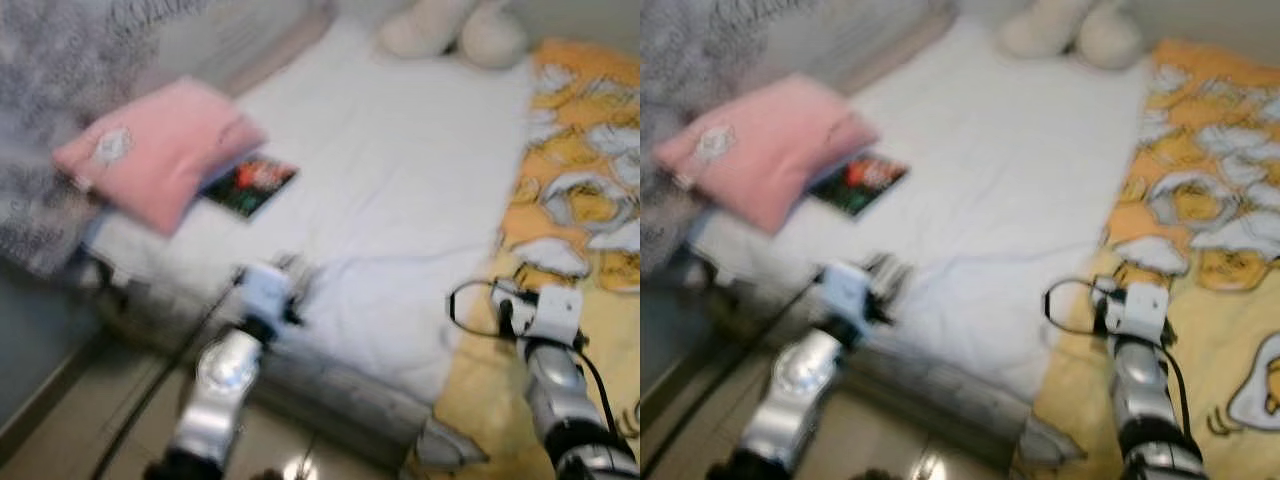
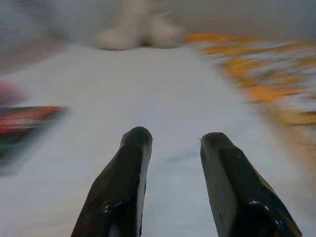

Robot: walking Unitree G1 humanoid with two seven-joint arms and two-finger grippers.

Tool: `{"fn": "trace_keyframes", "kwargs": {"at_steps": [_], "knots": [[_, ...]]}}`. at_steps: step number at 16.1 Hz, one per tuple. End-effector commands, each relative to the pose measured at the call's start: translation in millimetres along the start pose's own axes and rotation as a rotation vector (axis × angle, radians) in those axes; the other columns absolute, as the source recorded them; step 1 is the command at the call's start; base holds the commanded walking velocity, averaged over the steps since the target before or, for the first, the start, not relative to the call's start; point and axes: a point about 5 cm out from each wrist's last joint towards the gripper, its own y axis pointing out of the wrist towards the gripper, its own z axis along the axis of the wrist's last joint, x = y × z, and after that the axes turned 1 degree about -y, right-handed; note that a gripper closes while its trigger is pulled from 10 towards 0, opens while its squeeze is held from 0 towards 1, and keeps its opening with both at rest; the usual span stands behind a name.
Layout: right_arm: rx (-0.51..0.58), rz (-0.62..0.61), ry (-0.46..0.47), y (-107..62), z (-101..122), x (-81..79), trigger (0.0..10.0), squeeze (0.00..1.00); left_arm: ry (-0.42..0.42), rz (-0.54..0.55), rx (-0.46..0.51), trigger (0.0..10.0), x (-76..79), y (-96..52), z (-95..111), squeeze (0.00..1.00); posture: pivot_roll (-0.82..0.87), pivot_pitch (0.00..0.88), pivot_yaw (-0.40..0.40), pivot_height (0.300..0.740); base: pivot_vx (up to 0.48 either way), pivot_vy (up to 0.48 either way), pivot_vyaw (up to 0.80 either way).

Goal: Clean up the room

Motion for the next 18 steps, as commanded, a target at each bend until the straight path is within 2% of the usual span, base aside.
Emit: {"fn": "trace_keyframes", "kwargs": {"at_steps": [1,2,4,5,6,7,9,11,13,14,15,16,18], "knots": [[-0.056,-0.079,-0.003,0.8,-8,20.0,10.0,0.00,-0.037,-0.214,0.076,10.0,32.5,4.8,25,0.00,0.23,0.347,0.024,0.740,0.000,0.000,0.00],[-0.065,-0.124,-0.035,1.0,-10,30.2,10.0,0.00,-0.047,-0.341,0.120,10.0,55.1,2.9,45,0.00,0.23,0.358,0.014,0.740,0.000,0.000,0.00],[-0.130,-0.152,-0.026,-2.0,-21,39.1,10.0,0.00,-0.072,-0.344,0.152,10.0,59.3,7.2,58,0.00,0.22,0.362,0.007,0.740,0.000,0.000,0.00],[-0.184,-0.121,0.002,-5.7,-33,34.5,10.0,0.00,-0.069,-0.333,0.152,10.0,57.8,8.2,58,0.00,0.21,0.359,0.003,0.740,0.000,0.000,0.00],[-0.219,-0.072,0.008,-10.3,-44,23.8,10.0,0.00,-0.060,-0.325,0.142,10.0,54.8,7.3,56,0.00,0.21,0.352,-0.004,0.740,0.000,0.000,0.00],[-0.246,0.025,-0.019,-19.6,-60,1.6,10.0,0.00,-0.038,-0.312,0.106,10.0,49.3,4.3,55,0.00,0.20,0.341,-0.013,0.740,0.000,0.000,0.00],[-0.227,0.232,-0.094,-38.4,-77,-42.4,10.0,0.00,-0.009,-0.279,0.071,10.0,40.2,2.5,51,0.00,0.18,0.330,-0.016,0.740,0.000,0.000,0.00],[-0.124,0.441,-0.134,-56.8,-78,-85.3,10.0,0.00,0.025,-0.246,0.047,10.0,32.8,5.3,47,0.00,0.18,0.320,-0.020,0.740,0.000,0.000,0.00],[-0.035,0.551,-0.162,-68.4,-72,-108.0,10.0,0.00,0.054,-0.215,0.032,10.0,27.6,7.4,45,0.00,0.17,0.312,-0.025,0.740,0.000,0.000,0.00],[0.065,0.607,-0.193,-75.3,-63,-120.7,10.0,0.00,0.081,-0.184,0.014,10.0,22.9,9.5,42,0.00,0.17,0.306,-0.025,0.740,0.000,0.000,0.00],[0.116,0.610,-0.191,-74.9,-55,-122.3,10.0,0.00,0.074,-0.169,0.011,10.0,20.8,12.0,41,0.00,0.16,0.295,-0.030,0.740,0.000,0.000,0.00],[0.181,0.572,-0.149,-72.3,-42,-117.5,10.0,0.00,0.099,-0.136,0.000,10.0,17.3,14.4,39,0.00,0.16,0.276,-0.035,0.740,0.000,0.000,0.00],[0.354,0.482,-0.095,-77.8,-11,-98.4,10.0,0.00,0.129,-0.040,-0.006,10.0,8.9,17.5,37,0.00,0.14,0.246,-0.044,0.740,0.000,0.000,0.00]]}}
